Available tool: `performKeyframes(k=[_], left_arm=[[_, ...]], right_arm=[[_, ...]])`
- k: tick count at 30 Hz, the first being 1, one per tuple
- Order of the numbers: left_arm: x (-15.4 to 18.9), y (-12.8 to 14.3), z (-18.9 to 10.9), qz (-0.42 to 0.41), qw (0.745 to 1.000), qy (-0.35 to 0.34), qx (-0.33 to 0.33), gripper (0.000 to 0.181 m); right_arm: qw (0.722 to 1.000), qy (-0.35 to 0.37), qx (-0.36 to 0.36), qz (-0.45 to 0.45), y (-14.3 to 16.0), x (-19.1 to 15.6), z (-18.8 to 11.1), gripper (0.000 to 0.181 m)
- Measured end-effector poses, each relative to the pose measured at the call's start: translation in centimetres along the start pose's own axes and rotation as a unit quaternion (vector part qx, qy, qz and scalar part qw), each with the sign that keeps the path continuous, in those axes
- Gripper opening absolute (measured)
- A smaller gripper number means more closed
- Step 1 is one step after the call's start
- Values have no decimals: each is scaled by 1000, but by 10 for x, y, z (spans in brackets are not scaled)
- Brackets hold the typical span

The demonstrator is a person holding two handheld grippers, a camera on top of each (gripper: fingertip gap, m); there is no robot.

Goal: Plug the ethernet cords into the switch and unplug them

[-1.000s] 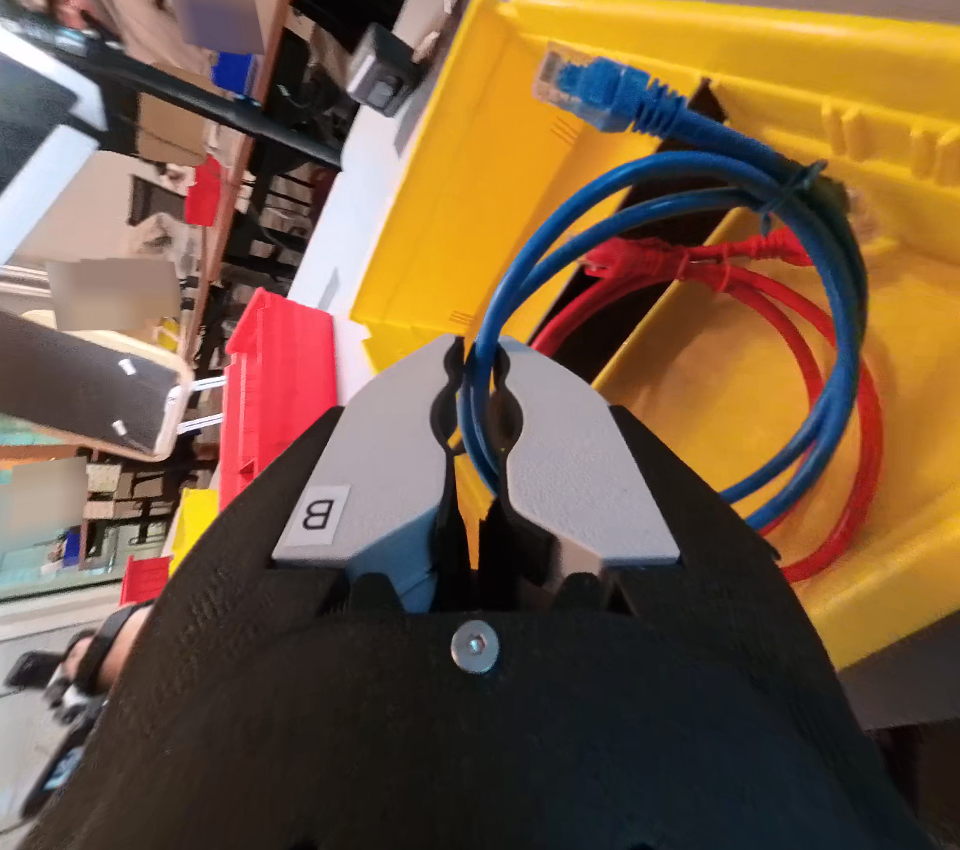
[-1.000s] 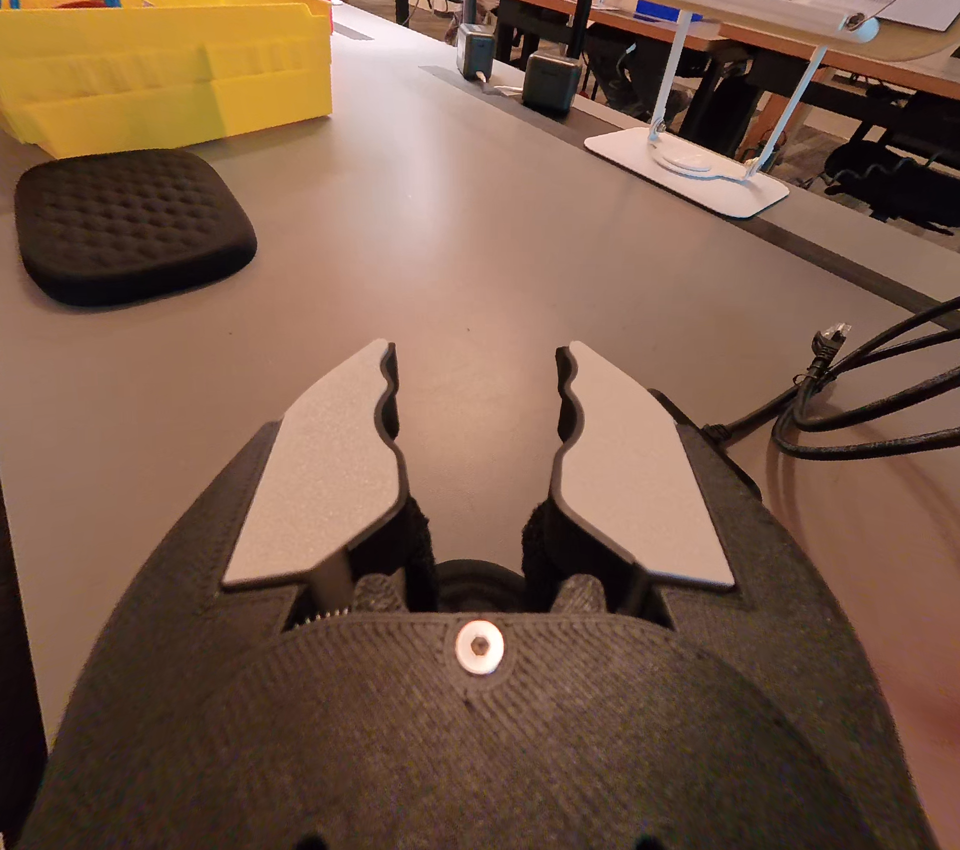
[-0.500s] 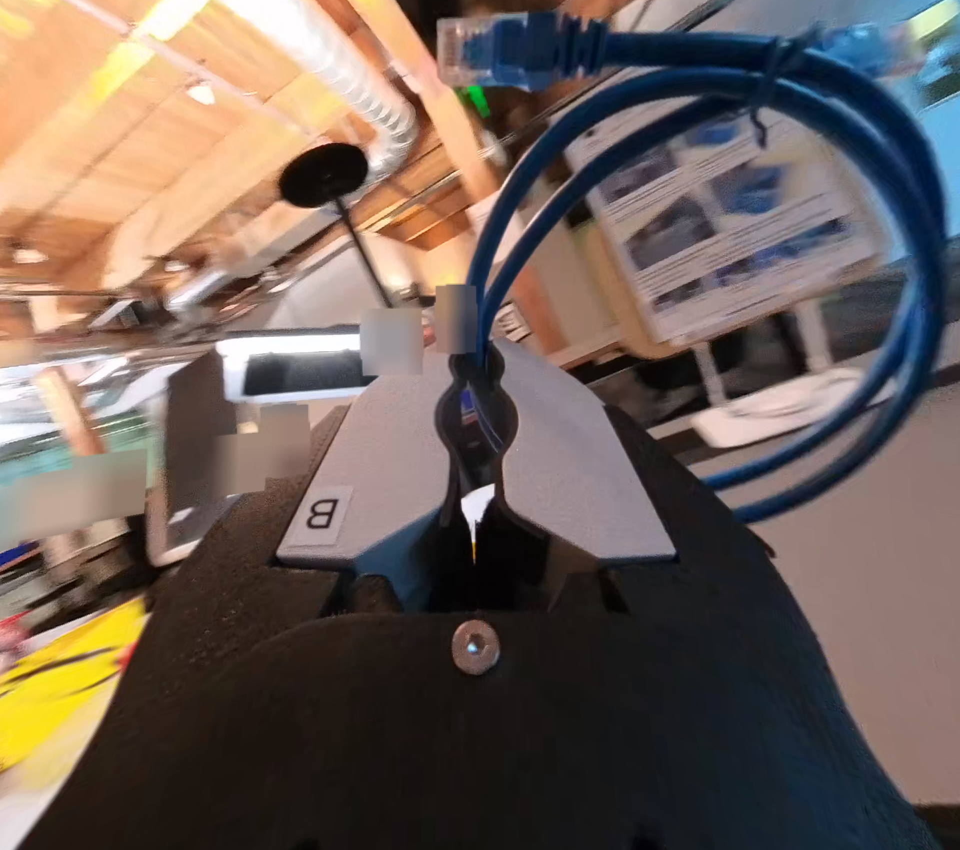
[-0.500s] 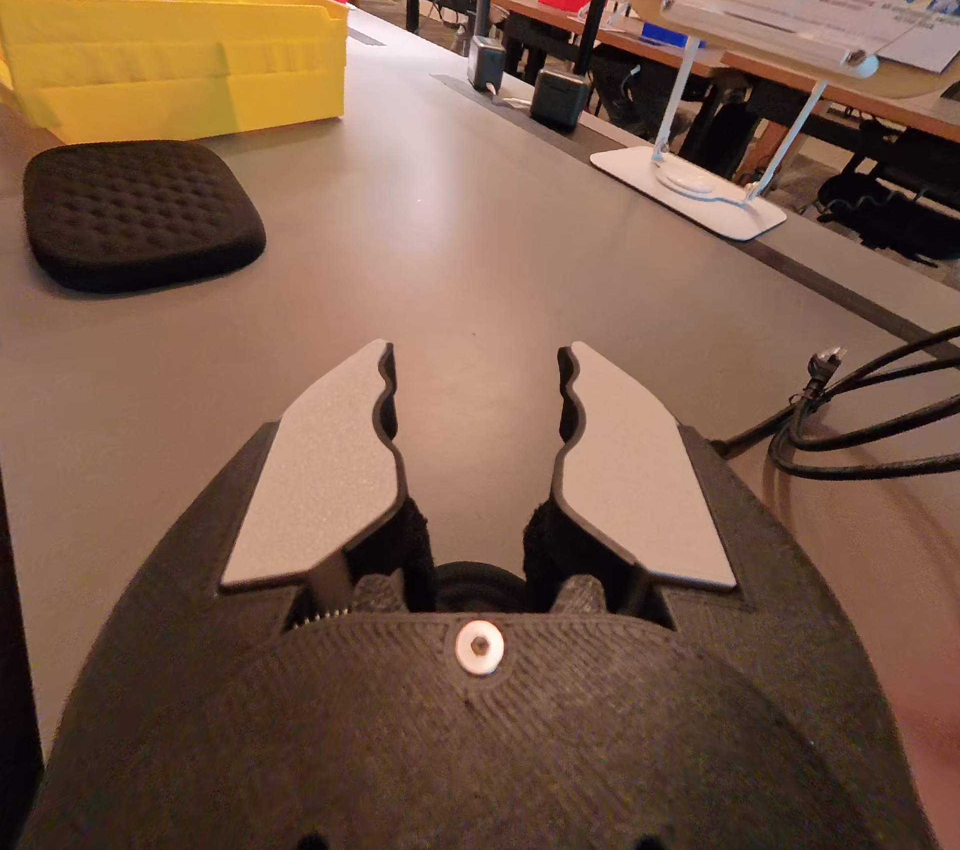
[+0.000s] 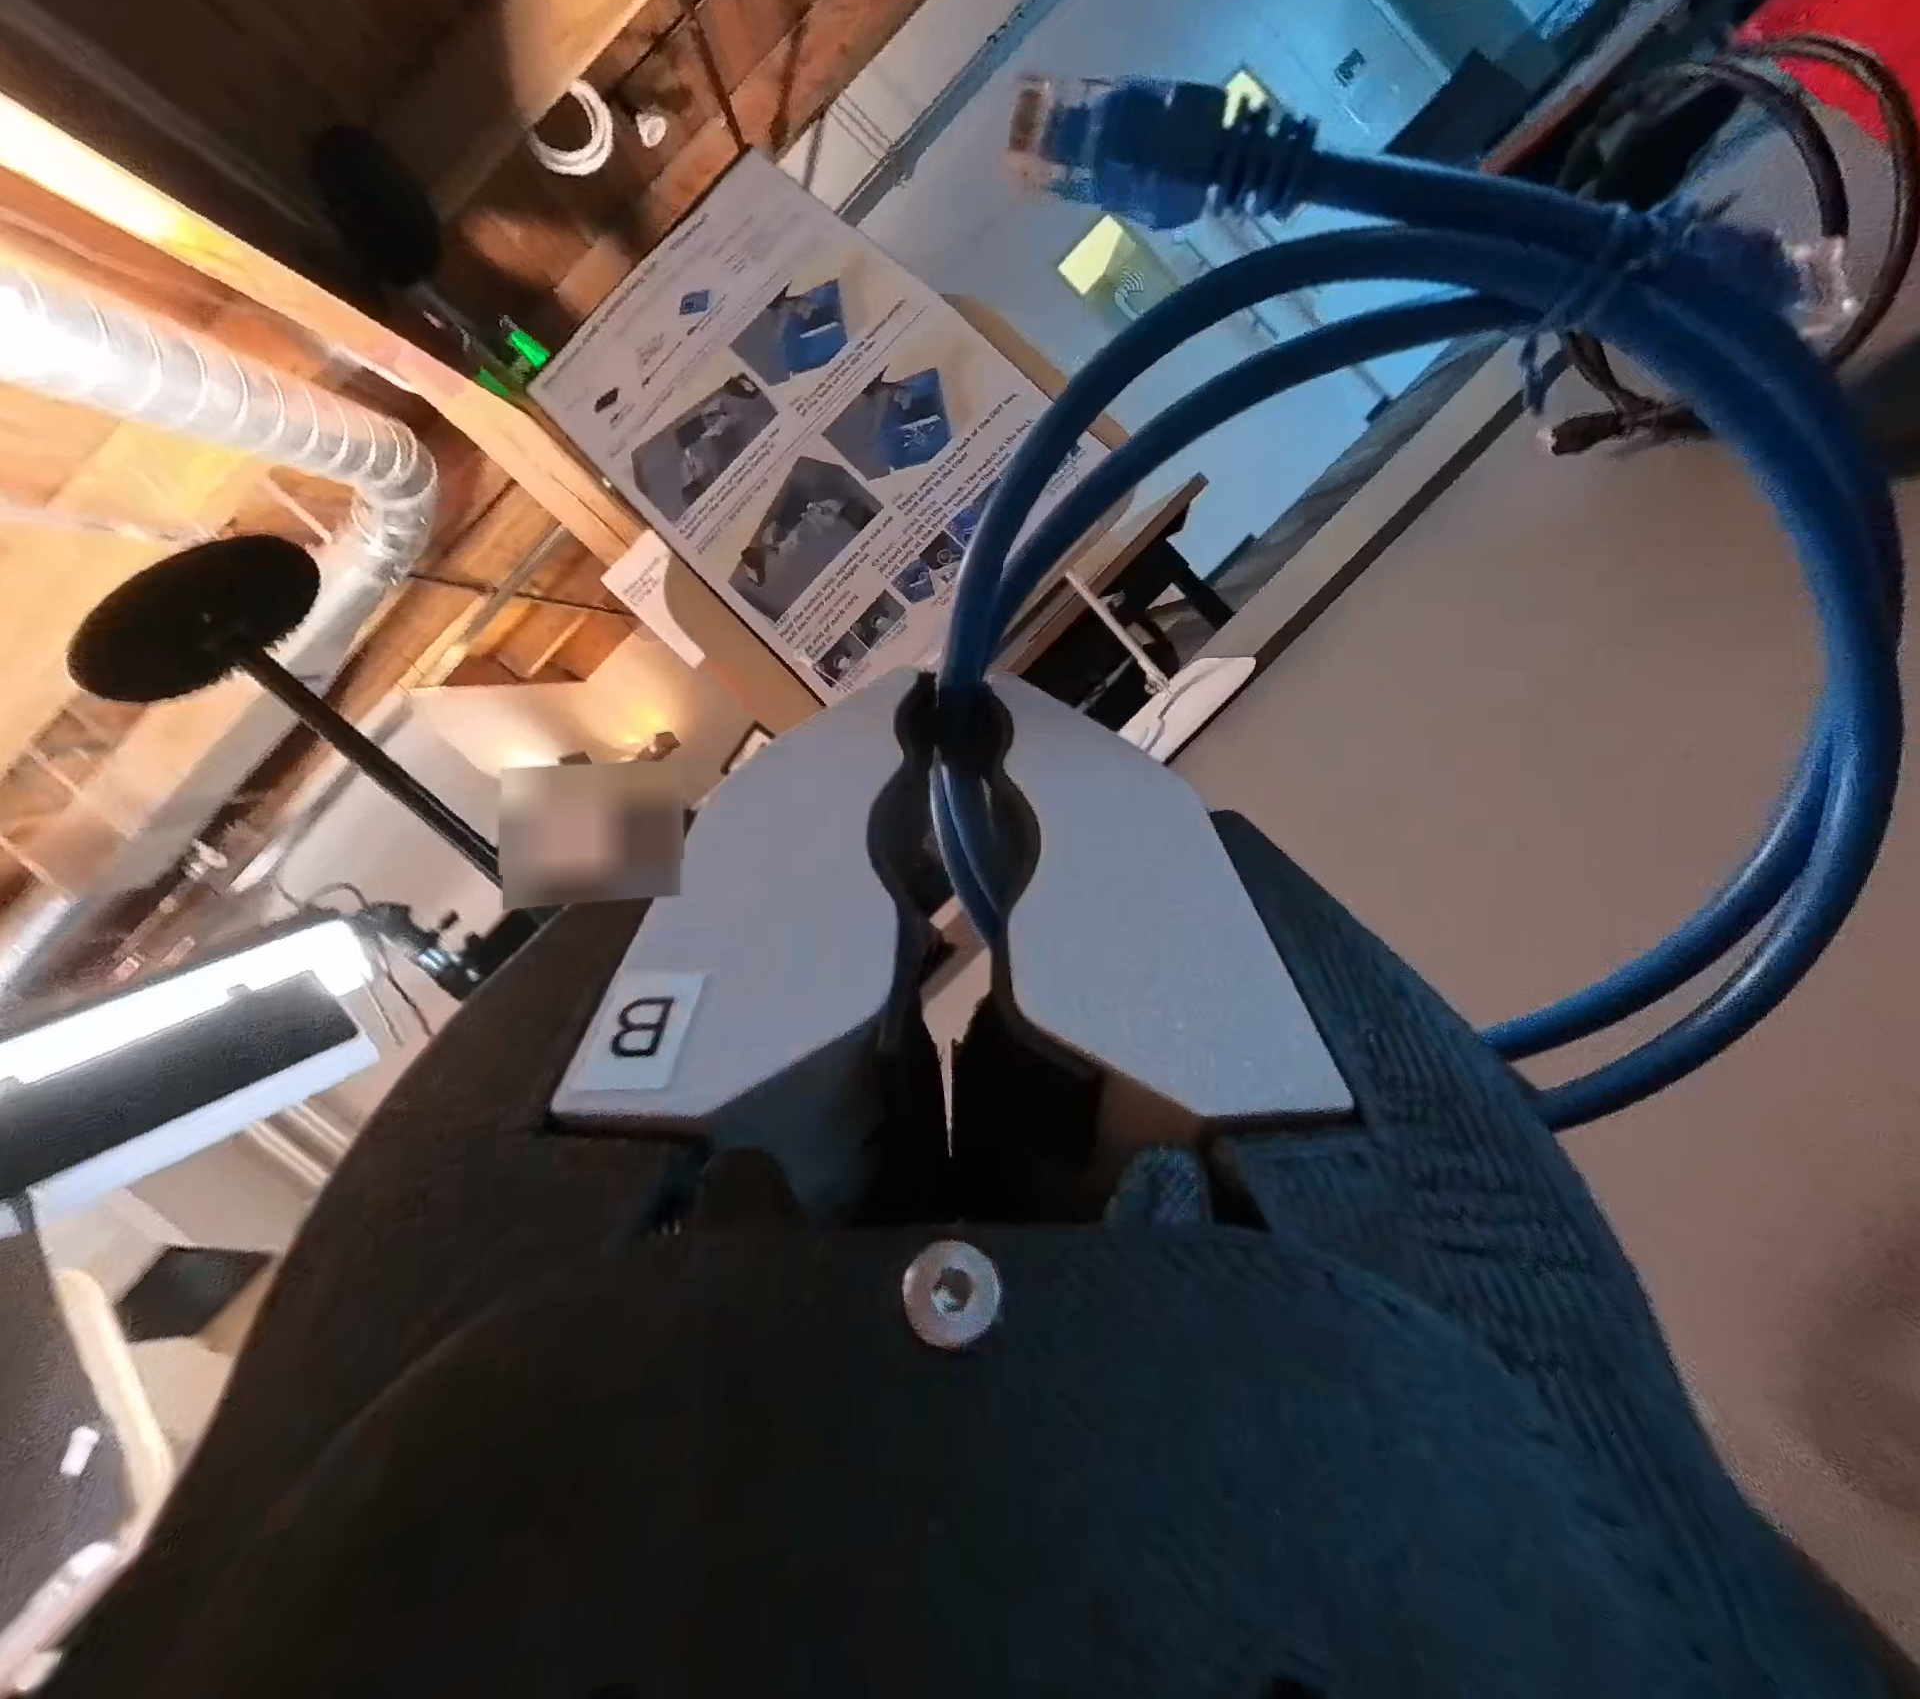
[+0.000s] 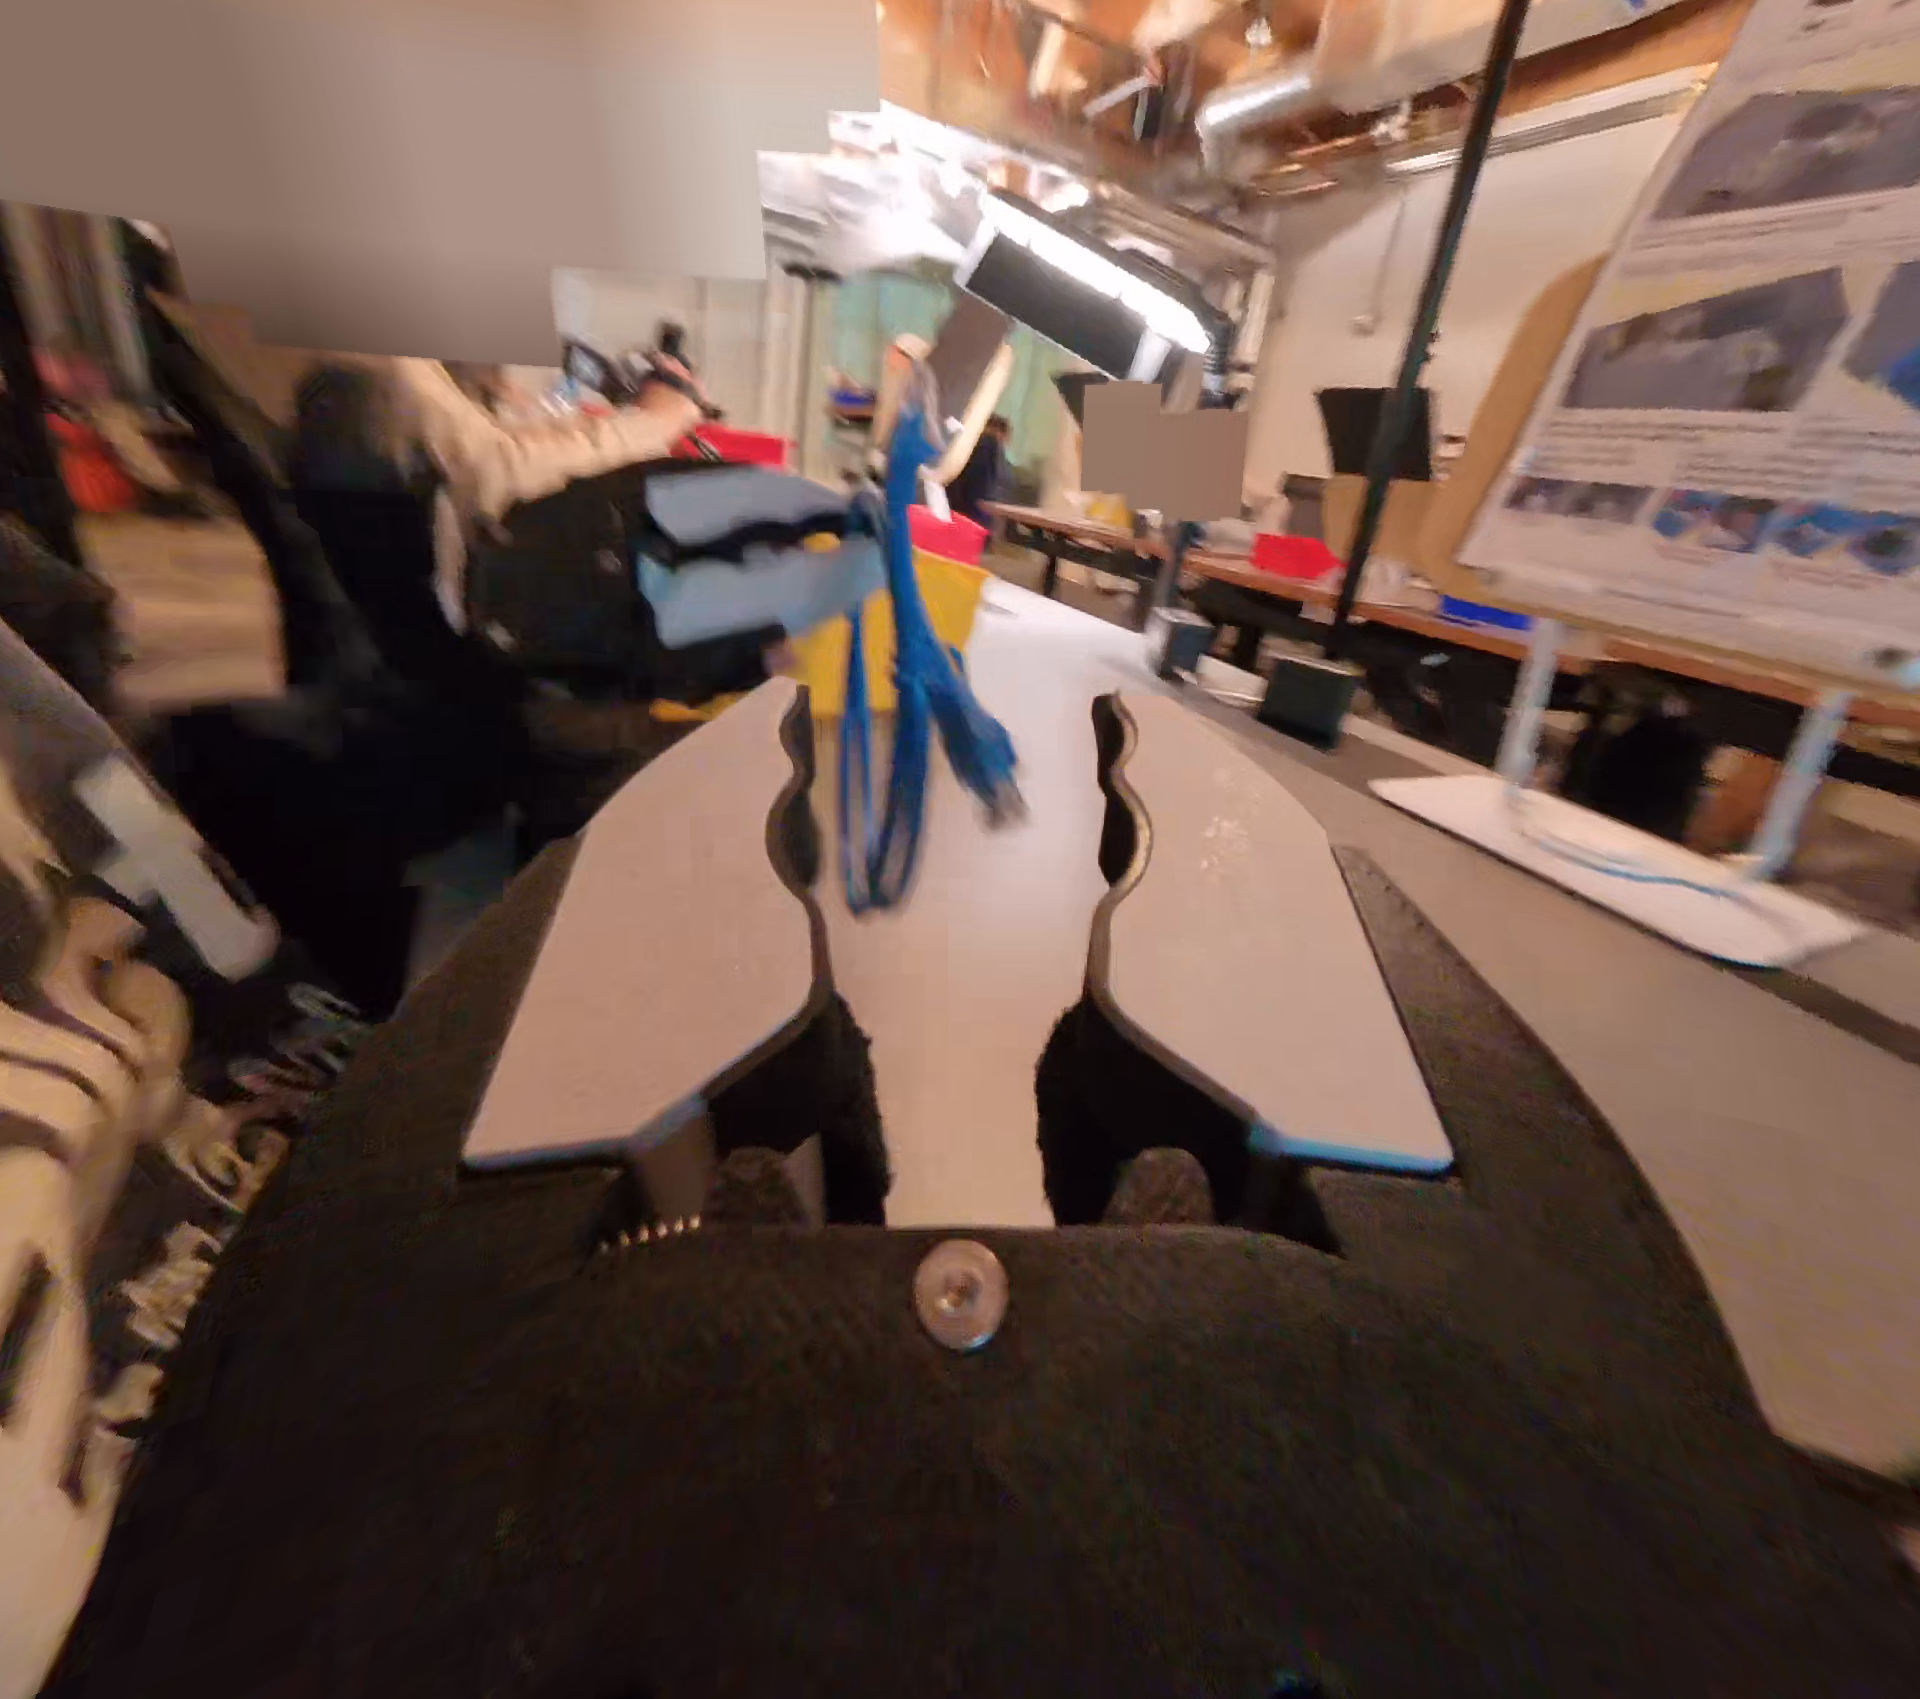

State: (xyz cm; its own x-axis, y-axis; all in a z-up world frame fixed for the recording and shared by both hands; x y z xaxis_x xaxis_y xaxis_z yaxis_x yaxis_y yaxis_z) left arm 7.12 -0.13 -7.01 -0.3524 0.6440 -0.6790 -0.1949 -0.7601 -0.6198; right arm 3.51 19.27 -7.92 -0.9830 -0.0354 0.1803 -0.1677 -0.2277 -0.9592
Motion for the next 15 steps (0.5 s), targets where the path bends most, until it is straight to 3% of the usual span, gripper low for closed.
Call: performKeyframes(k=[3, 12, 14, 15], left_arm=[[5, -4, 0, 46, 999, 2, 12, 7], [3, -7, -5, 122, 992, -31, 33, 7], [4, -8, -6, 130, 990, -31, 37, 7], [4, -8, -6, 131, 990, -30, 38, 7]], right_arm=[[997, -51, -8, 59, -9, -9, 21, 53], [972, -107, -206, 24, -20, -12, 79, 46], [957, -109, -268, 12, -13, -9, 85, 35], [952, -108, -288, -8, -12, -7, 87, 16]])
Point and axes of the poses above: each gripper's, where its closed fingertips meet, z out along the fingers, y out of its underside, x = y × z across the jaws, the point moved 4 cm from there along -z, back along the fingers, and after that the axes turned 7 degrees about -y, right-handed, at the moved point
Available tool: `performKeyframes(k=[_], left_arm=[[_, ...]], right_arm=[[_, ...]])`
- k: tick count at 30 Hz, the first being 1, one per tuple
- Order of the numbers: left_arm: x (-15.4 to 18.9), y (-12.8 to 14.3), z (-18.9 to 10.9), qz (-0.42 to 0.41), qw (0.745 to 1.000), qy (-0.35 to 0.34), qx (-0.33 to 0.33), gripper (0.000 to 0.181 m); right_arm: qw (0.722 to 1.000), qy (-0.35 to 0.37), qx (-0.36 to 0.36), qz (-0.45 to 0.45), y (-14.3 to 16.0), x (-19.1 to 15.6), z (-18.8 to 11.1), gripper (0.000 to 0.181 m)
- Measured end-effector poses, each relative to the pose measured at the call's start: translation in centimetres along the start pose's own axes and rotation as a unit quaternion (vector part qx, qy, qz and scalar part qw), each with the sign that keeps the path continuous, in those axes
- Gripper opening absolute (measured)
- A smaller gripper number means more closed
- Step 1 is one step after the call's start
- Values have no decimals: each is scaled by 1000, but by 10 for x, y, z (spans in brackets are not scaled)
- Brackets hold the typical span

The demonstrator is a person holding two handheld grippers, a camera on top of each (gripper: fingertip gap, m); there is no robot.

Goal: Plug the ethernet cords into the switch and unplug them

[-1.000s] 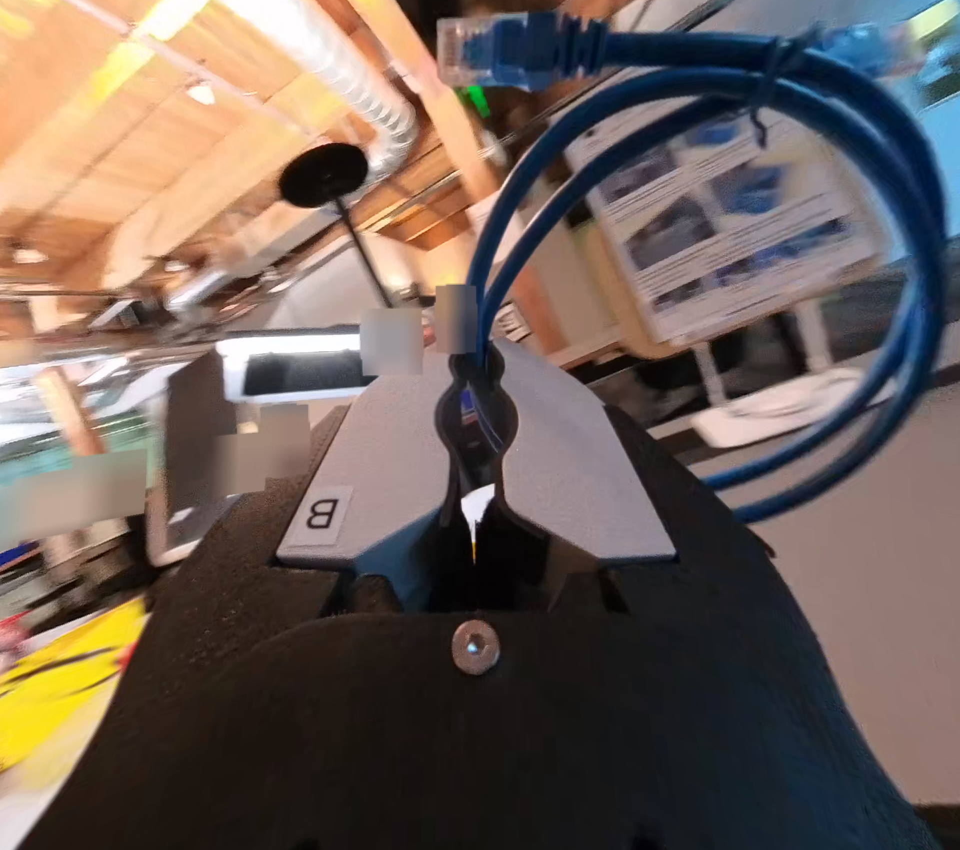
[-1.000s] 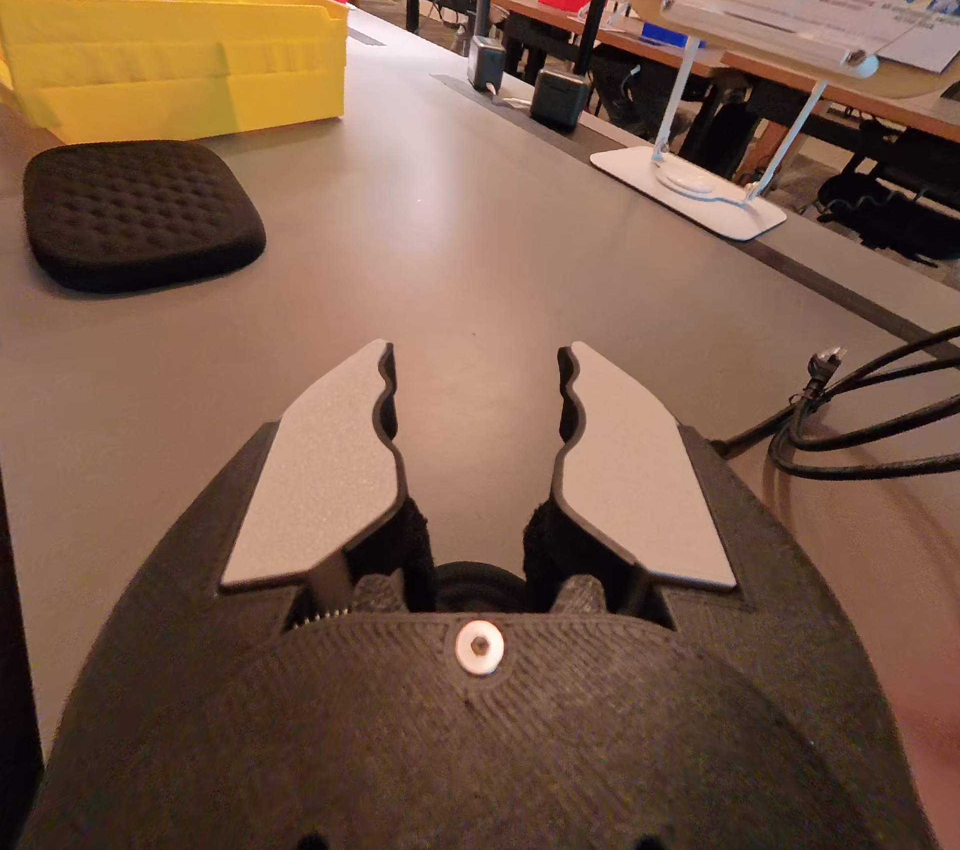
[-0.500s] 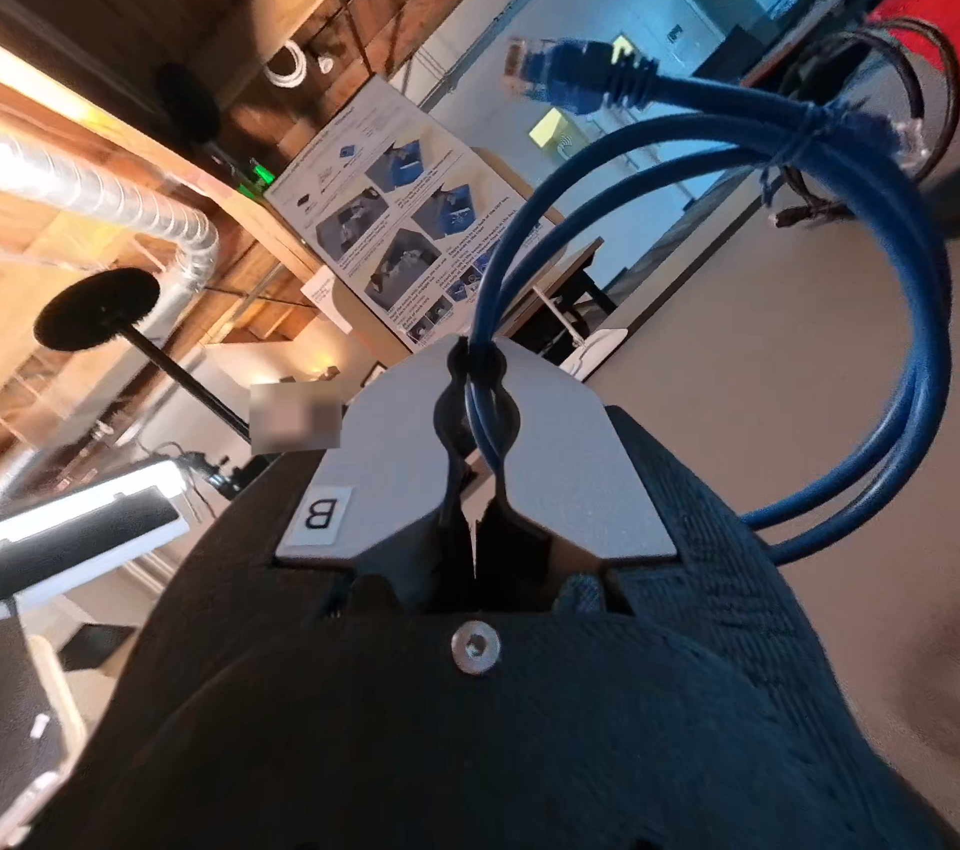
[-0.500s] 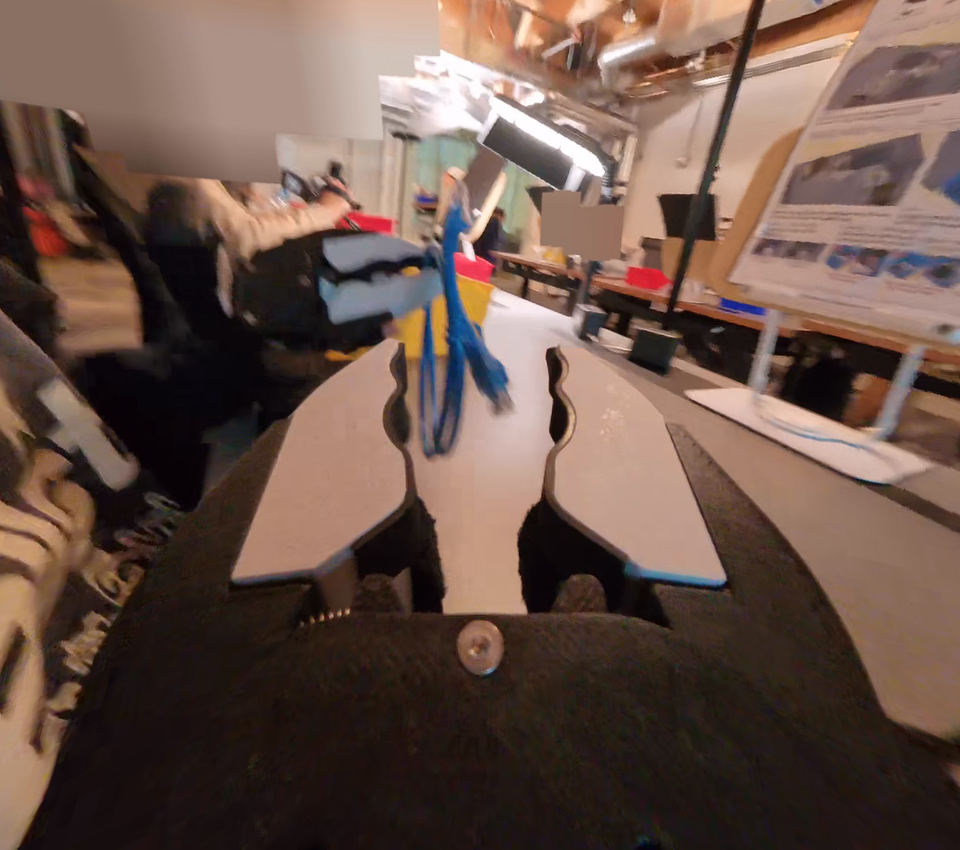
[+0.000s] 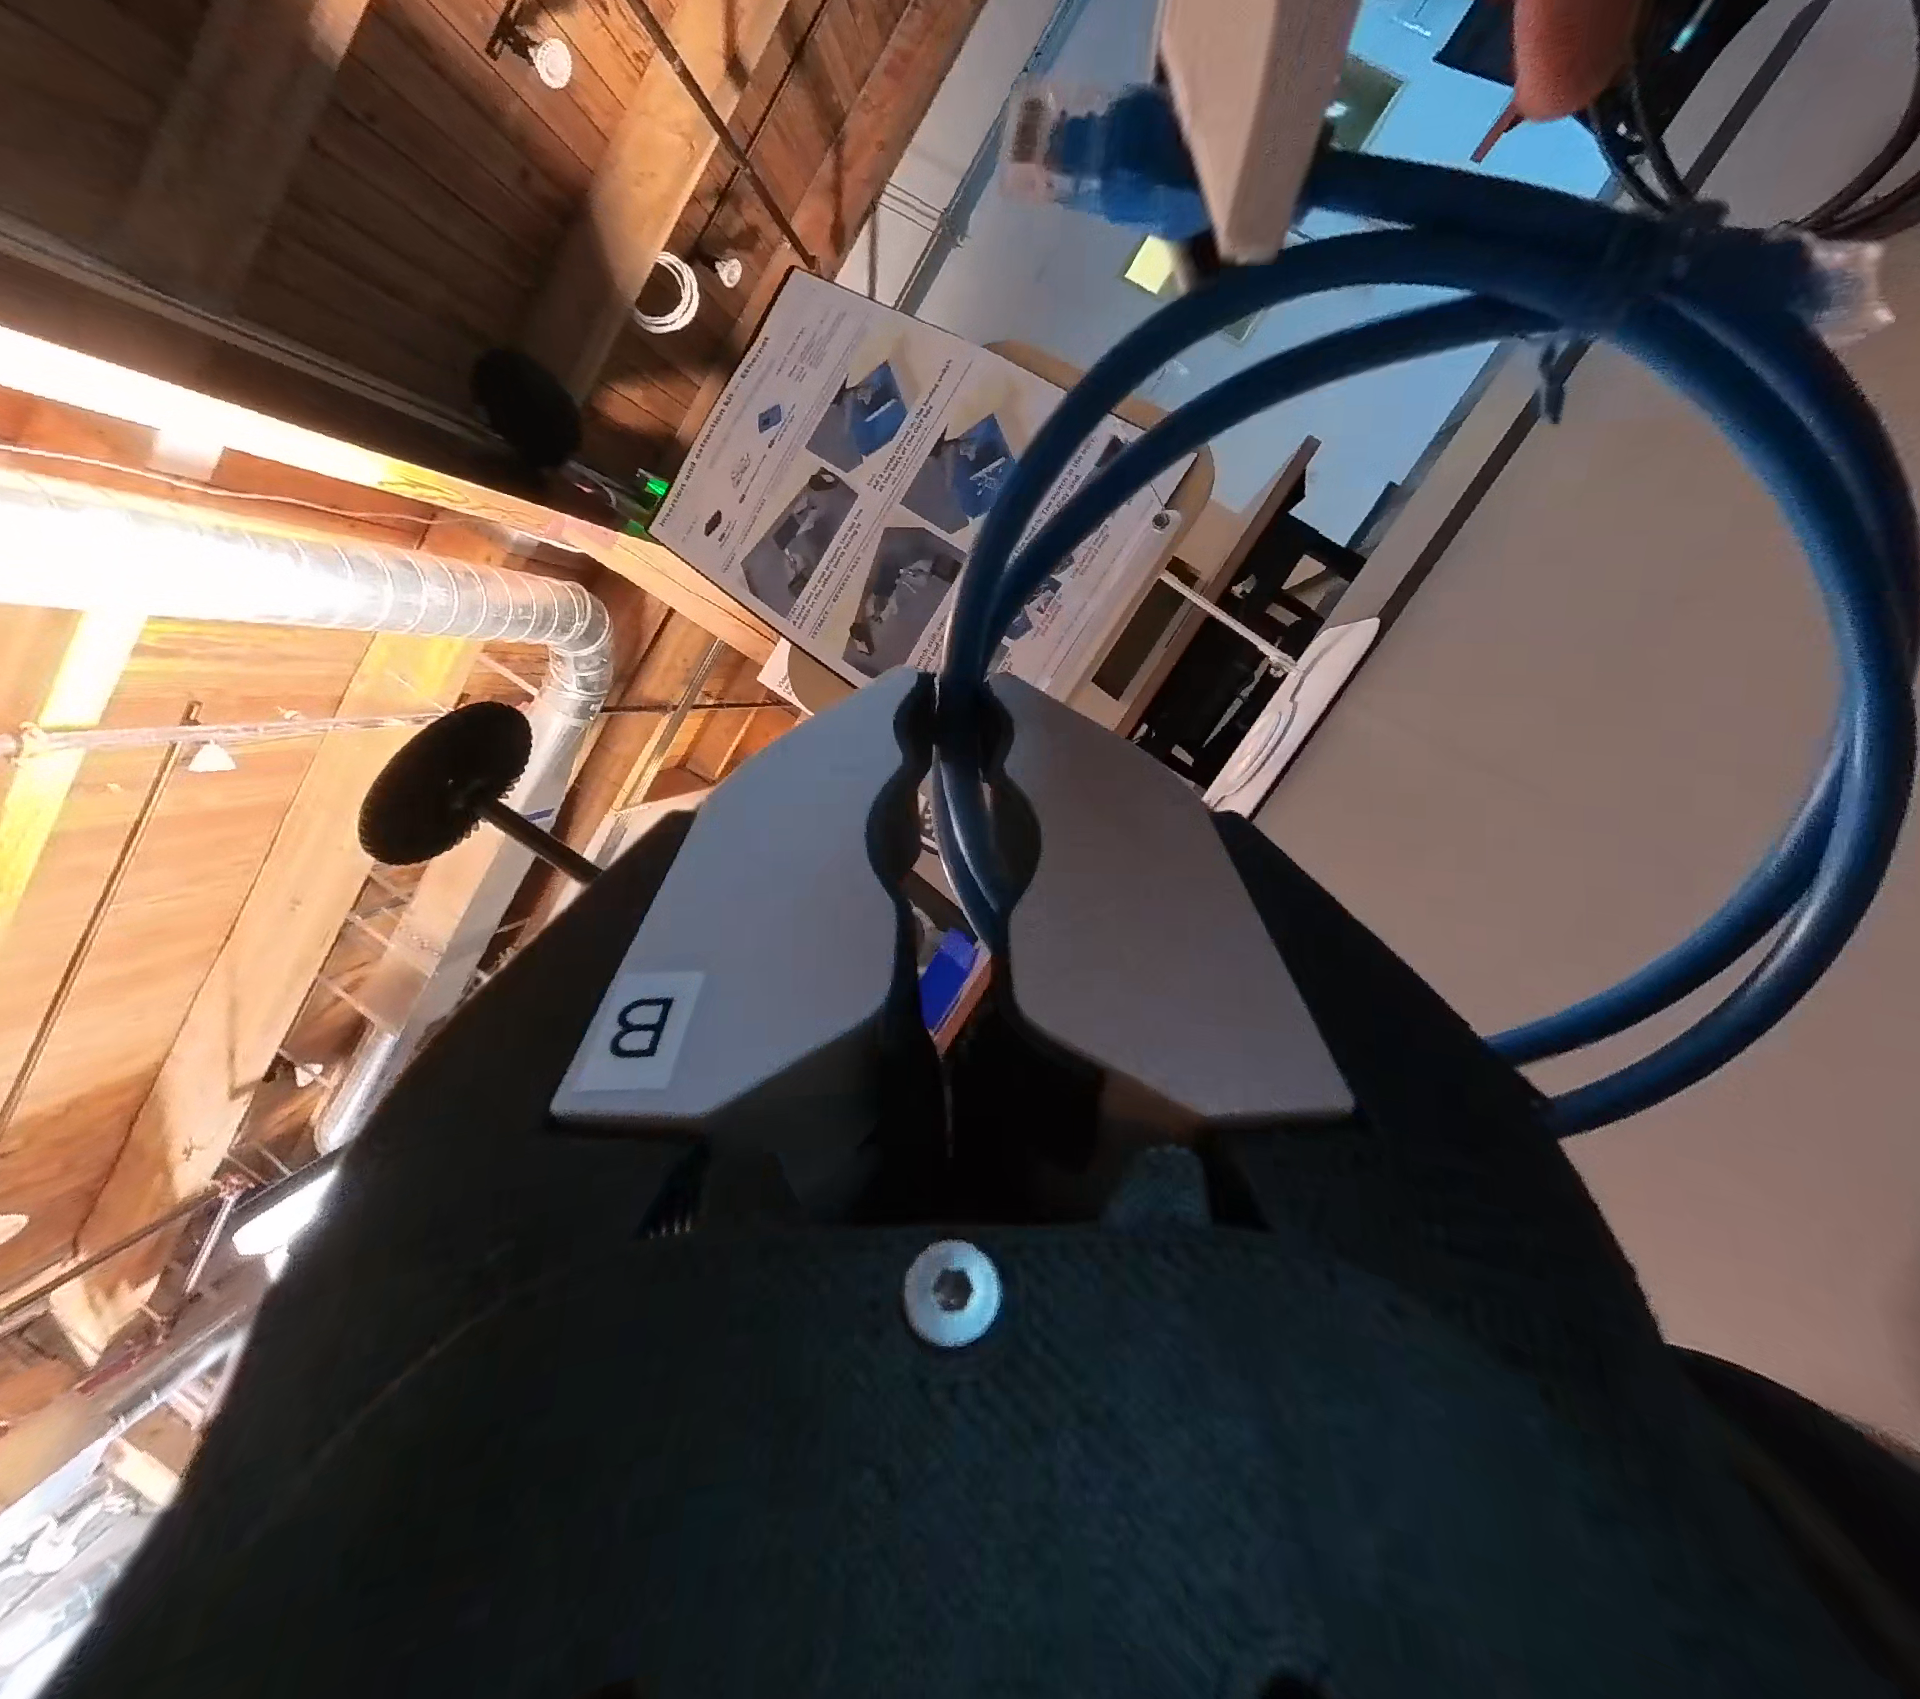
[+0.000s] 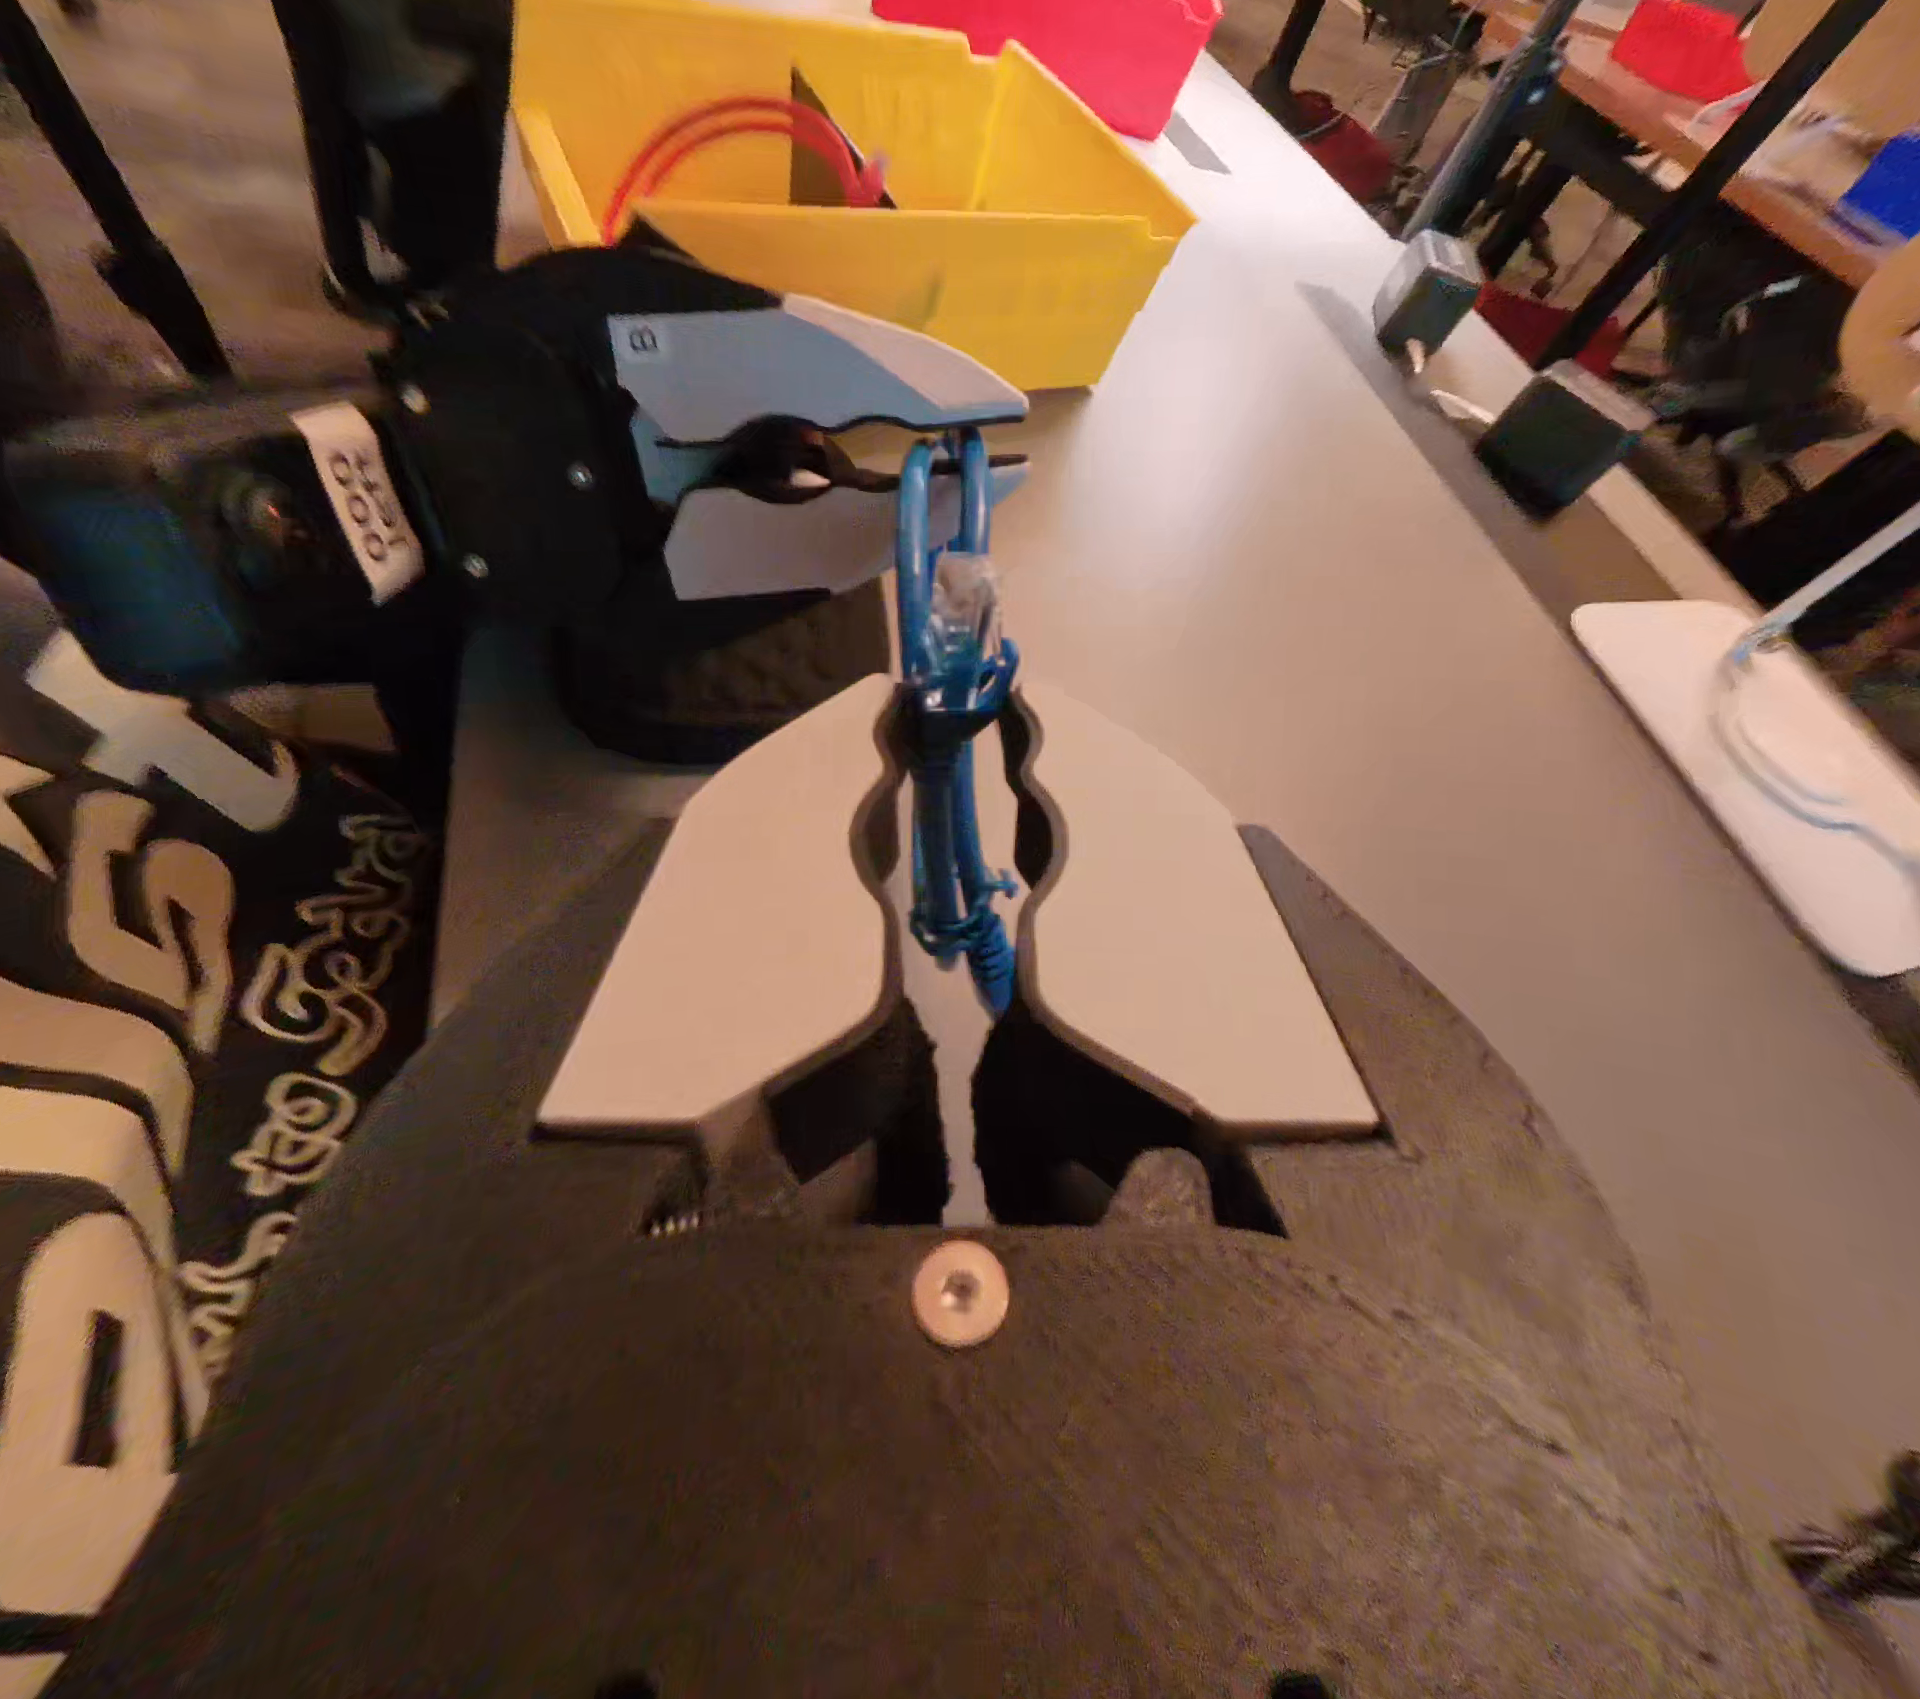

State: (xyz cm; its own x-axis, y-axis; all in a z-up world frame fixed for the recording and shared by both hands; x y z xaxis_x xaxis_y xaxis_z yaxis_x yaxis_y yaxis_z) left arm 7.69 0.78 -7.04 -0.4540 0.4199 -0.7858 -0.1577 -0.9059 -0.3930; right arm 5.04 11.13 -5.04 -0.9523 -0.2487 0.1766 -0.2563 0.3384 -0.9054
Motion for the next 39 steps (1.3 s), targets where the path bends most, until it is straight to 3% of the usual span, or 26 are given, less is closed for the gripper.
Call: performKeyframes(k=[4, 7, 9, 13, 16, 18, 20, 23, 25, 27, 30, 33, 36, 39], left_arm=[[2, 4, 0, -40, 999, 21, -3, 9], [2, 9, 1, -172, 982, 71, -16, 37], [-9, 13, 2, -292, 953, 74, -22, 50], [-28, 14, -2, -534, 843, 64, -1, 59], [-3, -15, -10, -561, 810, 166, 34, 55], [21, -31, -11, -554, 799, 233, 19, 55], [34, -35, -10, -536, 807, 248, 5, 57], [32, -37, -8, -525, 824, 212, 19, 57], [36, -39, -11, -503, 835, 223, 23, 51], [37, -43, -14, -480, 844, 236, 38, 28], [37, -40, -15, -417, 883, 212, 40, 21], [34, -32, -14, -314, 934, 168, 37, 20], [25, -20, -14, -142, 986, 77, 32, 19], [19, -10, -15, 68, 997, -4, 39, 19]], right_arm=[[999, 16, 14, -31, -6, 5, -4, 15], [996, 69, 55, -27, -8, 20, -14, 14], [990, 105, 93, -20, -8, 28, -19, 14], [970, 167, 177, -15, -9, 37, -26, 13], [949, 171, 263, 1, -14, 34, -25, 13], [938, 144, 316, 5, -16, 25, -18, 12], [929, 97, 356, 20, -18, 12, -9, 12], [913, -6, 397, 91, -14, -5, 9, 12], [895, -65, 418, 143, -12, -10, 14, 12], [875, -86, 443, 173, -9, -5, 9, 12], [870, -124, 433, 203, -2, 0, 3, 12], [886, -114, 407, 190, 7, 1, 0, 14], [892, -77, 417, 157, 8, 4, -13, 20], [918, -69, 353, 167, 12, 7, -19, 20]])
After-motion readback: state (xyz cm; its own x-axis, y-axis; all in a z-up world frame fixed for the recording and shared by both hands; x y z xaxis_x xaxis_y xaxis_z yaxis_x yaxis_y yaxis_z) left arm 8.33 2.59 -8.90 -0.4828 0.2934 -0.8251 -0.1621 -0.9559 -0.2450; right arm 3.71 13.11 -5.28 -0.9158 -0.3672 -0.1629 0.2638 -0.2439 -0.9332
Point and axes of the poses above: each gripper's, where its closed fingertips meet, z out along the fingers, y out of its underside, x = y × z across the jaws, the point moved 4 cm from there along -z, back along the fingers, and after that the axes turned 7 degrees about -y, right-handed, at the moved point
